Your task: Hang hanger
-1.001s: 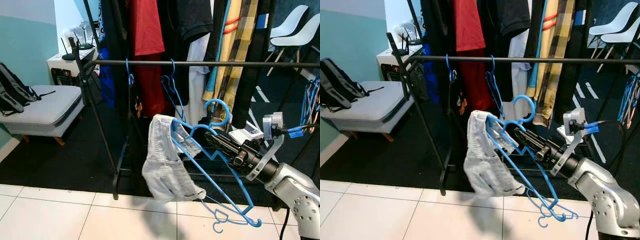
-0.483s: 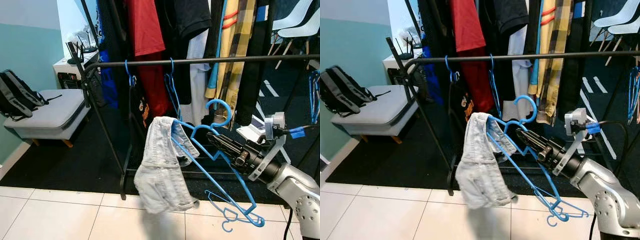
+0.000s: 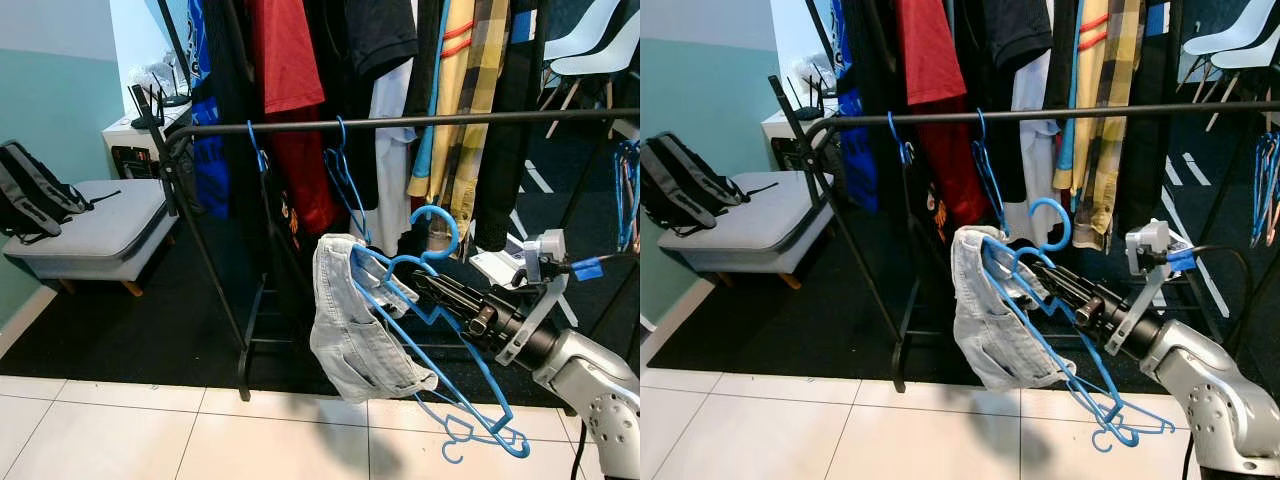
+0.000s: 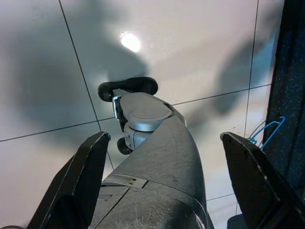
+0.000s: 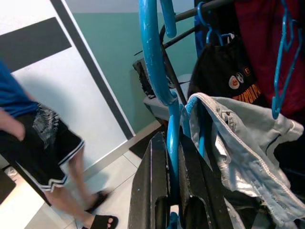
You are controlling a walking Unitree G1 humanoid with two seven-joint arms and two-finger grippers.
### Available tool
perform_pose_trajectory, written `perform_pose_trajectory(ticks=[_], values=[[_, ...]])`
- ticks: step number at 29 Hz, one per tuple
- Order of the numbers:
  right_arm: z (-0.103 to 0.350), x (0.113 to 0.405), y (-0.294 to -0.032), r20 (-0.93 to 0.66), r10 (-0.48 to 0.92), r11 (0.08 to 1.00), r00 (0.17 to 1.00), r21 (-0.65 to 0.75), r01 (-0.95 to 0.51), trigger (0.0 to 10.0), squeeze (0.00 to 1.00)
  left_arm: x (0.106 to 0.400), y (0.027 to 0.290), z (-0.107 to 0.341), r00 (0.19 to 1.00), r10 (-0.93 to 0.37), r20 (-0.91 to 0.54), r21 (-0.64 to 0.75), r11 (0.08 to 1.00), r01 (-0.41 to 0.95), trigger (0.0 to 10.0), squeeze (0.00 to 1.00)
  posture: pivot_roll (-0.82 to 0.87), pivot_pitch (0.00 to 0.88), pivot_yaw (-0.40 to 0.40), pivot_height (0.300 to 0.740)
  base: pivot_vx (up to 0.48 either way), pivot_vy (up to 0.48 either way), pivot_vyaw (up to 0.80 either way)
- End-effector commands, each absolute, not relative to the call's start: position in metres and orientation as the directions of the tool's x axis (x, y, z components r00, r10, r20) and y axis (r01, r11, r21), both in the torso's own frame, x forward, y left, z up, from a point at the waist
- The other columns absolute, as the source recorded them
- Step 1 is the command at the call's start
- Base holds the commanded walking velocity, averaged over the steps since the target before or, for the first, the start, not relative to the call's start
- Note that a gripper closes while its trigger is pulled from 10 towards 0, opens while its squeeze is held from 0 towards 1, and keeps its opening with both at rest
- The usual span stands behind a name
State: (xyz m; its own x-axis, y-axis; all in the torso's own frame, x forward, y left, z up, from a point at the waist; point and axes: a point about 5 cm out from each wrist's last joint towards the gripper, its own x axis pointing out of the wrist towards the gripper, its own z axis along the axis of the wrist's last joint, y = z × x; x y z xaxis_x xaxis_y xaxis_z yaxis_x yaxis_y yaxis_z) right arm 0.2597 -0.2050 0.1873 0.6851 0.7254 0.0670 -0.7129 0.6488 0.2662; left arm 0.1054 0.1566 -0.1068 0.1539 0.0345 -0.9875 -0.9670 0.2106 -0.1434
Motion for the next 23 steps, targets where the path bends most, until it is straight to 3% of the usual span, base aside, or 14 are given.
perform_pose_trajectory(ticks=[1, 4, 5, 6, 7, 8, 10, 12, 14, 20, 23], values=[[0.204, 0.26, -0.194, 0.127, 0.764, 0.602, 0.632, 0.21, -0.77, 10.0, 0.0, 0.349, 0.157, 0.158, 0.931, -0.286, 0.226, -0.414, 0.837, 0.357, 10.0, 0.0, -0.14, 0.0, 0.058, 0.74, 0.0, 0.0, 0.0], [0.205, 0.261, -0.192, 0.129, 0.768, 0.598, 0.627, 0.205, -0.775, 10.0, 0.0, 0.352, 0.158, 0.162, 0.928, -0.29, 0.233, -0.402, 0.84, 0.363, 10.0, 0.0, -0.14, 0.0, 0.058, 0.74, 0.0, 0.0, 0.0], [0.207, 0.261, -0.188, 0.131, 0.777, 0.588, 0.615, 0.196, -0.785, 10.0, 0.0, 0.347, 0.156, 0.134, 0.936, -0.328, 0.13, -0.387, 0.852, 0.353, 10.0, 0.0, -0.15, 0.0, 0.061, 0.74, 0.0, 0.0, 0.0], [0.207, 0.261, -0.188, 0.131, 0.777, 0.588, 0.615, 0.196, -0.785, 10.0, 0.0, 0.347, 0.156, 0.134, 0.936, -0.328, 0.13, -0.387, 0.852, 0.353, 10.0, 0.0, -0.15, 0.0, 0.061, 0.74, 0.0, 0.0, 0.0], [0.208, 0.261, -0.185, 0.129, 0.785, 0.579, 0.605, 0.19, -0.792, 10.0, 0.0, 0.336, 0.15, 0.1, 0.929, -0.37, -0.01, -0.314, 0.883, 0.349, 10.0, 0.0, -0.14, 0.0, 0.053, 0.74, 0.0, 0.0, 0.0], [0.208, 0.261, -0.185, 0.129, 0.785, 0.579, 0.605, 0.19, -0.792, 10.0, 0.0, 0.336, 0.15, 0.1, 0.929, -0.37, -0.01, -0.314, 0.883, 0.349, 10.0, 0.0, -0.14, 0.0, 0.053, 0.74, 0.0, 0.0, 0.0], [0.207, 0.26, -0.179, 0.112, 0.801, 0.566, 0.588, 0.177, -0.805, 10.0, 0.0, 0.315, 0.141, 0.048, 0.887, -0.39, -0.248, -0.099, 0.921, 0.377, 10.0, 0.0, -0.14, 0.0, 0.05, 0.74, 0.0, 0.0, 0.0], [0.207, 0.26, -0.179, 0.112, 0.801, 0.566, 0.588, 0.177, -0.805, 10.0, 0.0, 0.315, 0.141, 0.048, 0.887, -0.39, -0.248, -0.099, 0.921, 0.377, 10.0, 0.0, -0.14, 0.0, 0.05, 0.74, 0.0, 0.0, 0.0], [0.208, 0.261, -0.174, 0.105, 0.81, 0.557, 0.577, 0.169, -0.813, 10.0, 0.0, 0.31, 0.132, 0.031, 0.875, -0.358, -0.327, 0.029, 0.921, 0.388, 10.0, 0.0, -0.14, 0.0, 0.046, 0.74, 0.0, 0.0, 0.0], [0.207, 0.259, -0.161, 0.087, 0.835, 0.527, 0.543, 0.158, -0.835, 10.0, 0.0, 0.312, 0.112, 0.028, 0.859, -0.363, -0.36, 0.163, 0.882, 0.441, 10.0, 0.0, -0.14, 0.0, 0.049, 0.74, 0.0, 0.0, 0.0], [0.206, 0.257, -0.156, 0.081, 0.842, 0.518, 0.533, 0.154, -0.842, 10.0, 0.0, 0.31, 0.105, 0.026, 0.847, -0.382, -0.37, 0.157, 0.873, 0.462, 10.0, 0.0, -0.15, 0.0, 0.053, 0.74, 0.0, 0.0, 0.0]])
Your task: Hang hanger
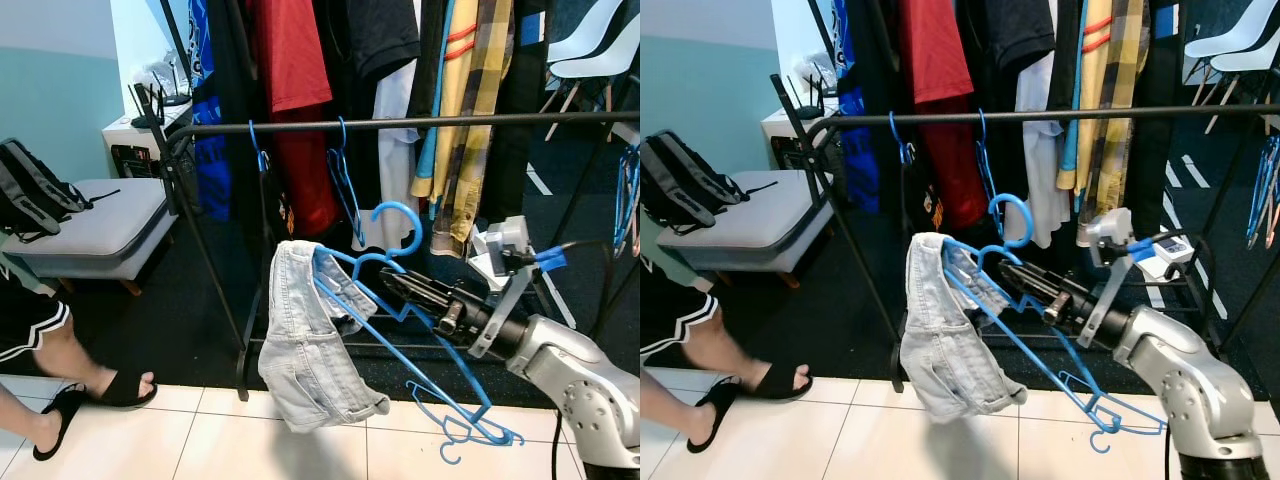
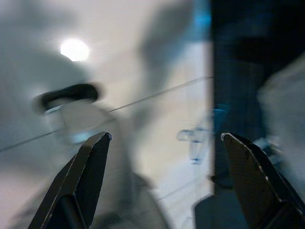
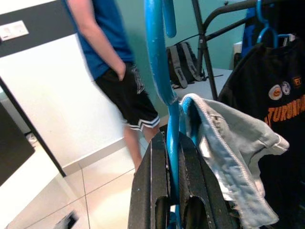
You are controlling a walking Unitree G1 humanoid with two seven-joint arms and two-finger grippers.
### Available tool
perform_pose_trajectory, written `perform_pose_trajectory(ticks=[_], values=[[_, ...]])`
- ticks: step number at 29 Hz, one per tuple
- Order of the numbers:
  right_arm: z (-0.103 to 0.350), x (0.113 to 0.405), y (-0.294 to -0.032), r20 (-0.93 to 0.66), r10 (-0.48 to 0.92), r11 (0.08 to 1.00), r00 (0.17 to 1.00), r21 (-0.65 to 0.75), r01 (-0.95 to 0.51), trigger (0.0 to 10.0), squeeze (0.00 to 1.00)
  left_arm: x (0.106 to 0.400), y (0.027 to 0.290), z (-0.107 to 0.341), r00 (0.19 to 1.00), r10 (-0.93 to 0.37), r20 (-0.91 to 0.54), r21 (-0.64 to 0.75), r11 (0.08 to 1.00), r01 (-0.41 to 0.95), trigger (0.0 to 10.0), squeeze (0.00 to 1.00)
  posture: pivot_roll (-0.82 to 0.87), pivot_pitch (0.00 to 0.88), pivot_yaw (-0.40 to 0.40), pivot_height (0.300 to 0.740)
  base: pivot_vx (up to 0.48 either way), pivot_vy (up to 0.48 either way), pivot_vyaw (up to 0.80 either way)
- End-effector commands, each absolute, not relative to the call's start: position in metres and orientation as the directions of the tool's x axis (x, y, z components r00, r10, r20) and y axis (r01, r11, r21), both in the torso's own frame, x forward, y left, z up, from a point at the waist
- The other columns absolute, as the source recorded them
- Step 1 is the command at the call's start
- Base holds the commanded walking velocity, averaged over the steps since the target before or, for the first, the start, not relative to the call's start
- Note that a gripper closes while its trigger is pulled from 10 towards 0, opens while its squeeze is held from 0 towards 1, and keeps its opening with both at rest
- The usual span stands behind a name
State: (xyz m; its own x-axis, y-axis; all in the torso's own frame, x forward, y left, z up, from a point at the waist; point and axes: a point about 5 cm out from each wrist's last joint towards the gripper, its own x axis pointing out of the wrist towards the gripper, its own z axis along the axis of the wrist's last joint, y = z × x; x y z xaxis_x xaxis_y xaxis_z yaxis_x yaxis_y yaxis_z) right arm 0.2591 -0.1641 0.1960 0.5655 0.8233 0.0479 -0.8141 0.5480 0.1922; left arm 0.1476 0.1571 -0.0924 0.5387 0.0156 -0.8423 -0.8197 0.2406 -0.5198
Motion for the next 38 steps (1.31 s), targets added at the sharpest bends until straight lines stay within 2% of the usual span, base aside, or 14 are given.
perform_pose_trajectory(ticks=[1, 11, 15, 16, 17, 18, 22, 25, 28, 31, 34, 36, 37, 38], values=[[0.206, 0.255, -0.153, 0.076, 0.847, 0.511, 0.525, 0.151, -0.846, 10.0, 0.0, 0.307, 0.1, 0.023, 0.836, -0.393, -0.383, 0.151, 0.866, 0.477, 10.0, 0.0, -0.15, 0.0, 0.057, 0.74, 0.0, 0.0, 0.0], [0.21, 0.249, -0.146, 0.074, 0.86, 0.492, 0.505, 0.142, -0.859, 10.0, 0.0, 0.291, 0.097, 0.002, 0.803, -0.385, -0.455, 0.074, 0.882, 0.465, 10.0, 0.0, -0.16, 0.0, 0.066, 0.74, 0.0, 0.0, 0.0], [0.211, 0.248, -0.146, 0.068, 0.862, 0.491, 0.503, 0.136, -0.86, 10.0, 0.0, 0.29, 0.1, 0.0, 0.789, -0.388, -0.476, 0.14, 0.852, 0.504, 10.0, 0.0, -0.16, 0.0, 0.067, 0.74, 0.0, 0.0, 0.0], [0.211, 0.247, -0.146, 0.065, 0.862, 0.492, 0.503, 0.135, -0.86, 10.0, 0.0, 0.288, 0.099, -0.002, 0.773, -0.393, -0.497, 0.245, 0.791, 0.56, 10.0, 0.0, -0.16, 0.0, 0.065, 0.74, 0.0, 0.0, 0.0], [0.211, 0.247, -0.146, 0.065, 0.862, 0.492, 0.503, 0.135, -0.86, 10.0, 0.0, 0.288, 0.099, -0.002, 0.773, -0.393, -0.497, 0.245, 0.791, 0.56, 10.0, 0.0, -0.16, 0.0, 0.065, 0.74, 0.0, 0.0, 0.0], [0.211, 0.246, -0.146, 0.062, 0.863, 0.491, 0.502, 0.134, -0.861, 10.0, 0.0, 0.286, 0.097, -0.004, 0.76, -0.393, -0.517, 0.341, 0.72, 0.604, 10.0, 0.0, -0.16, 0.0, 0.066, 0.74, 0.0, 0.0, 0.0], [0.211, 0.245, -0.146, 0.057, 0.864, 0.491, 0.501, 0.132, -0.861, 10.0, 0.0, 0.284, 0.091, -0.005, 0.767, -0.391, -0.508, 0.444, 0.644, 0.622, 10.0, 0.0, -0.16, 0.0, 0.064, 0.74, 0.0, 0.0, 0.0], [0.212, 0.244, -0.15, 0.043, 0.866, 0.491, 0.499, 0.122, -0.863, 10.0, 0.0, 0.289, 0.081, 0.002, 0.793, -0.394, -0.465, 0.496, 0.625, 0.602, 10.0, 0.0, -0.16, 0.0, 0.065, 0.74, 0.0, 0.0, 0.0], [0.213, 0.244, -0.152, 0.035, 0.865, 0.494, 0.501, 0.114, -0.862, 10.0, 0.0, 0.292, 0.079, 0.006, 0.801, -0.399, -0.447, 0.503, 0.628, 0.594, 10.0, 0.0, -0.16, 0.0, 0.065, 0.74, 0.0, 0.0, 0.0], [0.219, 0.245, -0.163, 0.008, 0.859, 0.511, 0.513, 0.073, -0.857, 10.0, 0.0, 0.308, 0.078, 0.028, 0.841, -0.413, -0.35, 0.496, 0.68, 0.541, 10.0, 0.0, -0.16, 0.0, 0.066, 0.74, 0.0, 0.0, 0.0], [0.221, 0.245, -0.165, 0.005, 0.858, 0.512, 0.514, 0.065, -0.856, 10.0, 0.0, 0.311, 0.08, 0.033, 0.849, -0.413, -0.331, 0.493, 0.691, 0.529, 10.0, 0.0, -0.16, 0.0, 0.066, 0.74, 0.0, 0.0, 0.0], [0.228, 0.245, -0.168, 0.012, 0.866, 0.499, 0.5, 0.047, -0.865, 10.0, 0.0, 0.321, 0.105, 0.05, 0.877, -0.406, -0.257, 0.449, 0.753, 0.48, 10.0, 0.0, -0.16, 0.0, 0.067, 0.74, 0.0, 0.0, 0.0], [0.228, 0.245, -0.168, 0.012, 0.866, 0.499, 0.5, 0.047, -0.865, 10.0, 0.0, 0.321, 0.105, 0.05, 0.877, -0.406, -0.257, 0.449, 0.753, 0.48, 10.0, 0.0, -0.16, 0.0, 0.067, 0.74, 0.0, 0.0, 0.0], [0.233, 0.244, -0.17, 0.019, 0.873, 0.486, 0.487, 0.037, -0.873, 10.0, 0.0, 0.326, 0.126, 0.062, 0.892, -0.404, -0.2, 0.424, 0.785, 0.451, 10.0, 0.0, -0.16, 0.0, 0.067, 0.74, 0.0, 0.0, 0.0]])
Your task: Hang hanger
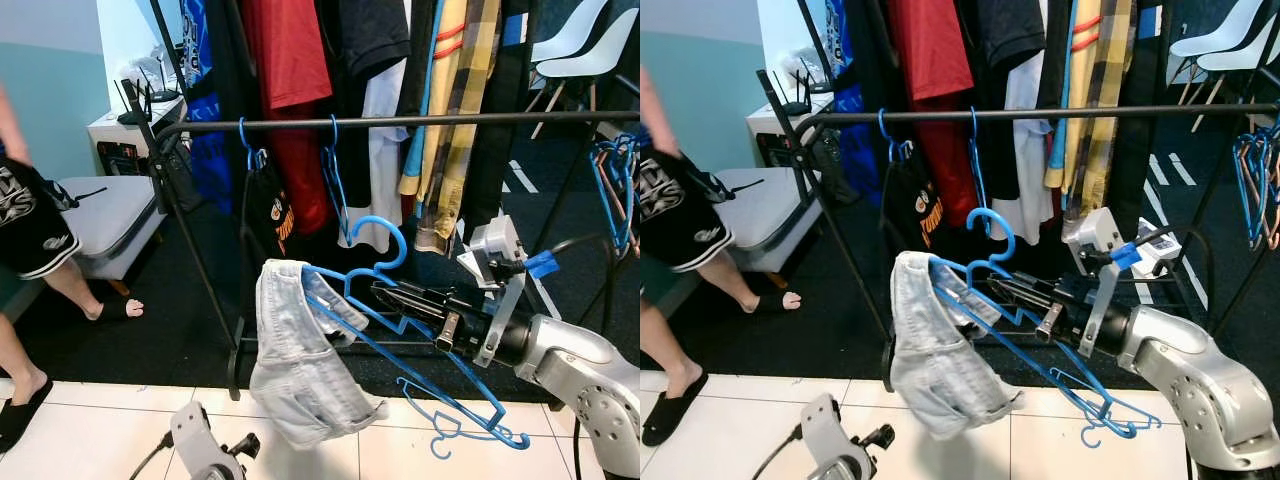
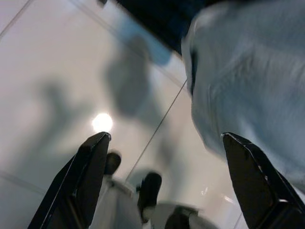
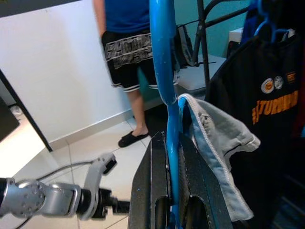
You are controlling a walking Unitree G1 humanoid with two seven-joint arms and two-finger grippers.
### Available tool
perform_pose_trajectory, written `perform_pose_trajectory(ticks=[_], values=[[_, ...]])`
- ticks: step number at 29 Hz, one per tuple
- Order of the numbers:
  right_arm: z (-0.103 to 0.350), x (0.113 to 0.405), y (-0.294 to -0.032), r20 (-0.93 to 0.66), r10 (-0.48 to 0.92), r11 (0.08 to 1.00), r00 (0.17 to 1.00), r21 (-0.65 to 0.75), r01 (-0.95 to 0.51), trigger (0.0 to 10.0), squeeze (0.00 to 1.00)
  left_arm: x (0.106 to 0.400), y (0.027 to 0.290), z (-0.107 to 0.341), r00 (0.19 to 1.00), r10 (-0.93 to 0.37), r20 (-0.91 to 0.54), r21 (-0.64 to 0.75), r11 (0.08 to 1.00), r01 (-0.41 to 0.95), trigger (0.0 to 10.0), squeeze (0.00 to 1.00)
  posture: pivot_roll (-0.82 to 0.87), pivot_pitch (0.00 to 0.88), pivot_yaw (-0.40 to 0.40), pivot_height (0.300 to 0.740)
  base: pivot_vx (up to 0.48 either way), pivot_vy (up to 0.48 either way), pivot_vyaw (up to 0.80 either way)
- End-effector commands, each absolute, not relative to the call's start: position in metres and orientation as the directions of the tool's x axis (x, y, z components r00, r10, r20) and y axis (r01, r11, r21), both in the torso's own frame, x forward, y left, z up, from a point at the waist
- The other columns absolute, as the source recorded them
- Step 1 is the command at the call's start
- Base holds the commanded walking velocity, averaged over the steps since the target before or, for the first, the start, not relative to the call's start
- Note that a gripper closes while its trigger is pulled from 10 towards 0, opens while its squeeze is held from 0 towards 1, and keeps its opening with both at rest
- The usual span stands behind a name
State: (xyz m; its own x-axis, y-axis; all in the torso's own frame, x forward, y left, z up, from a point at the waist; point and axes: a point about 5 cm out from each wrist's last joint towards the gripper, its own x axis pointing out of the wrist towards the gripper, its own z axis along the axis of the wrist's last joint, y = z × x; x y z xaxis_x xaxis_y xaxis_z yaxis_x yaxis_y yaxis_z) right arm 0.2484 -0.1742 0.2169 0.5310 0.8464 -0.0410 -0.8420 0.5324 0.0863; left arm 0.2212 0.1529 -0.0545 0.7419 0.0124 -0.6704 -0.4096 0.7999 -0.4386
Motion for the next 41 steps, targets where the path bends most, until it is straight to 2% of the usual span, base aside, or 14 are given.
perform_pose_trajectory(ticks=[1, 5, 8, 10, 12, 14, 16, 19, 22, 25, 30, 36, 38, 41], values=[[0.233, 0.244, -0.17, 0.019, 0.873, 0.486, 0.487, 0.037, -0.873, 10.0, 0.0, 0.326, 0.126, 0.062, 0.892, -0.404, -0.2, 0.424, 0.785, 0.451, 10.0, 0.0, -0.16, 0.0, 0.067, 0.74, 0.0, 0.0, 0.0], [0.24, 0.245, -0.169, 0.027, 0.887, 0.461, 0.461, 0.015, -0.887, 10.0, 0.0, 0.334, 0.133, 0.093, 0.877, -0.473, -0.078, 0.405, 0.789, 0.462, 10.0, 0.0, -0.16, 0.0, 0.071, 0.74, 0.0, 0.0, 0.0], [0.242, 0.245, -0.169, 0.028, 0.89, 0.455, 0.455, 0.01, -0.89, 10.0, 0.0, 0.336, 0.133, 0.102, 0.868, -0.494, -0.047, 0.406, 0.785, 0.468, 10.0, 0.0, -0.16, 0.0, 0.071, 0.74, 0.0, 0.0, 0.0], [0.245, 0.248, -0.168, 0.033, 0.888, 0.46, 0.459, -0.01, -0.888, 10.0, 0.0, 0.342, 0.131, 0.126, 0.843, -0.536, 0.035, 0.409, 0.778, 0.478, 10.0, 0.0, -0.16, 0.0, 0.069, 0.74, 0.0, 0.0, 0.0], [0.245, 0.248, -0.168, 0.033, 0.888, 0.46, 0.459, -0.01, -0.888, 10.0, 0.0, 0.342, 0.131, 0.126, 0.843, -0.536, 0.035, 0.409, 0.778, 0.478, 10.0, 0.0, -0.16, 0.0, 0.069, 0.74, 0.0, 0.0, 0.0], [0.252, 0.256, -0.161, 0.06, 0.884, 0.466, 0.464, -0.035, -0.884, 10.0, 0.0, 0.348, 0.121, 0.167, 0.789, -0.593, 0.163, 0.407, 0.769, 0.493, 10.0, 0.0, -0.15, 0.0, 0.069, 0.74, 0.0, 0.0, 0.0], [0.255, 0.259, -0.155, 0.074, 0.886, 0.461, 0.457, -0.046, -0.886, 10.0, 0.0, 0.349, 0.116, 0.186, 0.755, -0.617, 0.222, 0.401, 0.763, 0.507, 10.0, 0.0, -0.15, 0.0, 0.069, 0.74, 0.0, 0.0, 0.0], [0.256, 0.26, -0.153, 0.08, 0.888, 0.457, 0.453, -0.049, -0.888, 10.0, 0.0, 0.349, 0.114, 0.193, 0.742, -0.625, 0.242, 0.393, 0.763, 0.513, 10.0, 0.0, -0.15, 0.0, 0.069, 0.74, 0.0, 0.0, 0.0], [0.264, 0.268, -0.144, 0.101, 0.888, 0.456, 0.448, -0.082, -0.886, 10.0, 0.0, 0.344, 0.097, 0.222, 0.648, -0.691, 0.32, 0.359, 0.721, 0.592, 10.0, 0.0, -0.15, 0.0, 0.071, 0.74, 0.0, 0.0, 0.0], [0.265, 0.27, -0.142, 0.097, 0.887, 0.46, 0.452, -0.096, -0.883, 10.0, 0.0, 0.342, 0.092, 0.23, 0.62, -0.704, 0.345, 0.348, 0.71, 0.612, 10.0, 0.0, -0.15, 0.0, 0.07, 0.74, 0.0, 0.0, 0.0], [0.268, 0.283, -0.137, 0.106, 0.857, 0.516, 0.505, -0.133, -0.846, 10.0, 0.0, 0.334, 0.08, 0.265, 0.539, -0.72, 0.437, 0.299, 0.682, 0.668, 10.0, 0.0, -0.16, 0.0, 0.073, 0.74, 0.0, 0.0, 0.0], [0.27, 0.285, -0.132, 0.123, 0.857, 0.514, 0.501, -0.131, -0.848, 10.0, 0.0, 0.328, 0.072, 0.273, 0.501, -0.742, 0.445, 0.303, 0.652, 0.695, 10.0, 0.0, -0.15, 0.0, 0.073, 0.74, 0.0, 0.0, 0.0], [0.271, 0.287, -0.125, 0.141, 0.858, 0.511, 0.494, -0.129, -0.85, 10.0, 0.0, 0.32, 0.064, 0.275, 0.47, -0.741, 0.48, 0.22, 0.62, 0.753, 10.0, 0.0, -0.15, 0.0, 0.073, 0.74, 0.0, 0.0, 0.0], [0.272, 0.289, -0.124, 0.147, 0.856, 0.514, 0.496, -0.133, -0.847, 10.0, 0.0, 0.319, 0.063, 0.276, 0.47, -0.738, 0.484, 0.207, 0.618, 0.758, 10.0, 0.0, -0.15, 0.0, 0.067, 0.74, 0.0, 0.0, 0.0]])
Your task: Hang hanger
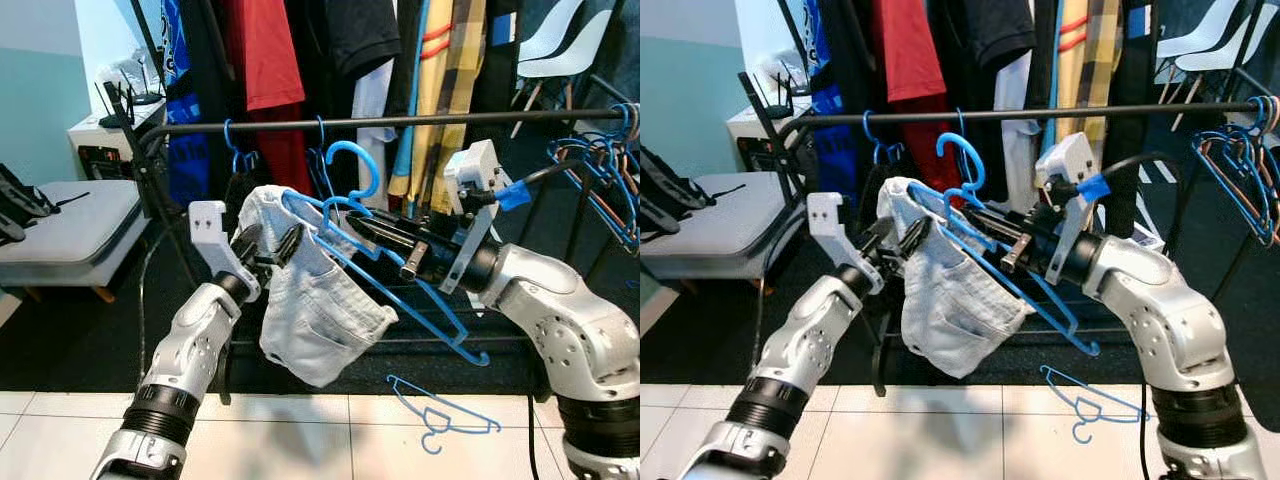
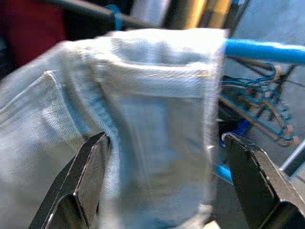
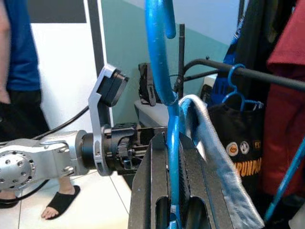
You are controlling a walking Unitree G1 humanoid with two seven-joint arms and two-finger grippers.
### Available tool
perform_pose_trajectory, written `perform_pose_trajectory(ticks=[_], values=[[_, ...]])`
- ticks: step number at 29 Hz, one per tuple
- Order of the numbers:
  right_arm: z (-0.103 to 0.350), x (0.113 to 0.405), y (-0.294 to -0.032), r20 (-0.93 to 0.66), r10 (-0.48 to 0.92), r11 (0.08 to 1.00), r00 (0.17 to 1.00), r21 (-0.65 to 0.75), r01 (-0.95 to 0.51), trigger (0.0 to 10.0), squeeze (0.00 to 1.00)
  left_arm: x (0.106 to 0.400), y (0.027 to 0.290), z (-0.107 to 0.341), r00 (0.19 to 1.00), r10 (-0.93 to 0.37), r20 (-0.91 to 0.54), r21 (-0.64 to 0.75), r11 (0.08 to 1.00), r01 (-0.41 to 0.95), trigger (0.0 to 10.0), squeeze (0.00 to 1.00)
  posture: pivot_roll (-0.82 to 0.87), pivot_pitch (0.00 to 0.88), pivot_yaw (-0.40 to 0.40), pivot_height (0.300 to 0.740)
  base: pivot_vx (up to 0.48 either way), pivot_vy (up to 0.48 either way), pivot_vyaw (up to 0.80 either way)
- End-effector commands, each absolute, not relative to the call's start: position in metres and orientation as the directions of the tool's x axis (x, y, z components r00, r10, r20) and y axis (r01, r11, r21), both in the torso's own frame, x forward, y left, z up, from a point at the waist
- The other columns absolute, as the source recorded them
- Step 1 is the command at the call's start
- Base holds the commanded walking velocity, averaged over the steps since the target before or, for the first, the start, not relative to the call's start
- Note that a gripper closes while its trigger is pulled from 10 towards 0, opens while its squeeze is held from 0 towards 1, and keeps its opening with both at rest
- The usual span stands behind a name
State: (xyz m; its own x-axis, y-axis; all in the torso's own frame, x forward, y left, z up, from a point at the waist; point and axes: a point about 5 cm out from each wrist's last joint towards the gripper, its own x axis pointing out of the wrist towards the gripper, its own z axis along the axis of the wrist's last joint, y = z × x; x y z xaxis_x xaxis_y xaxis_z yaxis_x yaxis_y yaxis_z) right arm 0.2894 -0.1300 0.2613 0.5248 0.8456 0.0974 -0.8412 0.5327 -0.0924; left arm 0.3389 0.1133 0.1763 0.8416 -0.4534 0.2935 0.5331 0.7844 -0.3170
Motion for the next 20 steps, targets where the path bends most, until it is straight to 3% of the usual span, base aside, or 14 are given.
perform_pose_trajectory(ticks=[1, 9, 13, 15, 17, 18, 20], values=[[0.272, 0.289, -0.124, 0.147, 0.856, 0.514, 0.496, -0.133, -0.847, 10.0, 0.0, 0.319, 0.063, 0.276, 0.47, -0.738, 0.484, 0.207, 0.618, 0.758, 10.0, 0.0, -0.15, 0.0, 0.067, 0.74, 0.0, 0.0, 0.0], [0.276, 0.295, -0.125, 0.16, 0.848, 0.527, 0.506, -0.145, -0.838, 10.0, 0.0, 0.322, 0.066, 0.274, 0.531, -0.725, 0.439, 0.279, 0.672, 0.686, 10.0, 0.0, -0.14, 0.0, 0.061, 0.74, 0.0, 0.0, 0.0], [0.278, 0.295, -0.125, 0.165, 0.85, 0.522, 0.5, -0.146, -0.84, 10.0, 0.0, 0.331, 0.074, 0.271, 0.641, -0.658, 0.396, 0.335, 0.753, 0.566, 10.0, 0.0, -0.14, 0.0, 0.061, 0.74, 0.0, 0.0, 0.0], [0.278, 0.295, -0.125, 0.165, 0.85, 0.522, 0.5, -0.146, -0.84, 10.0, 0.0, 0.331, 0.074, 0.271, 0.641, -0.658, 0.396, 0.335, 0.753, 0.566, 10.0, 0.0, -0.14, 0.0, 0.061, 0.74, 0.0, 0.0, 0.0], [0.278, 0.294, -0.125, 0.17, 0.852, 0.519, 0.496, -0.142, -0.843, 10.0, 0.0, 0.334, 0.076, 0.268, 0.674, -0.636, 0.377, 0.346, 0.771, 0.534, 10.0, 0.0, -0.14, 0.0, 0.061, 0.74, 0.0, 0.0, 0.0], [0.279, 0.293, -0.125, 0.174, 0.853, 0.516, 0.492, -0.139, -0.845, 10.0, 0.0, 0.34, 0.081, 0.263, 0.728, -0.594, 0.342, 0.367, 0.798, 0.478, 10.0, 0.0, -0.14, 0.0, 0.063, 0.74, 0.0, 0.0, 0.0], [0.279, 0.293, -0.125, 0.174, 0.853, 0.516, 0.492, -0.139, -0.845, 10.0, 0.0, 0.34, 0.081, 0.263, 0.728, -0.594, 0.342, 0.367, 0.798, 0.478, 10.0, 0.0, -0.14, 0.0, 0.063, 0.74, 0.0, 0.0, 0.0]])
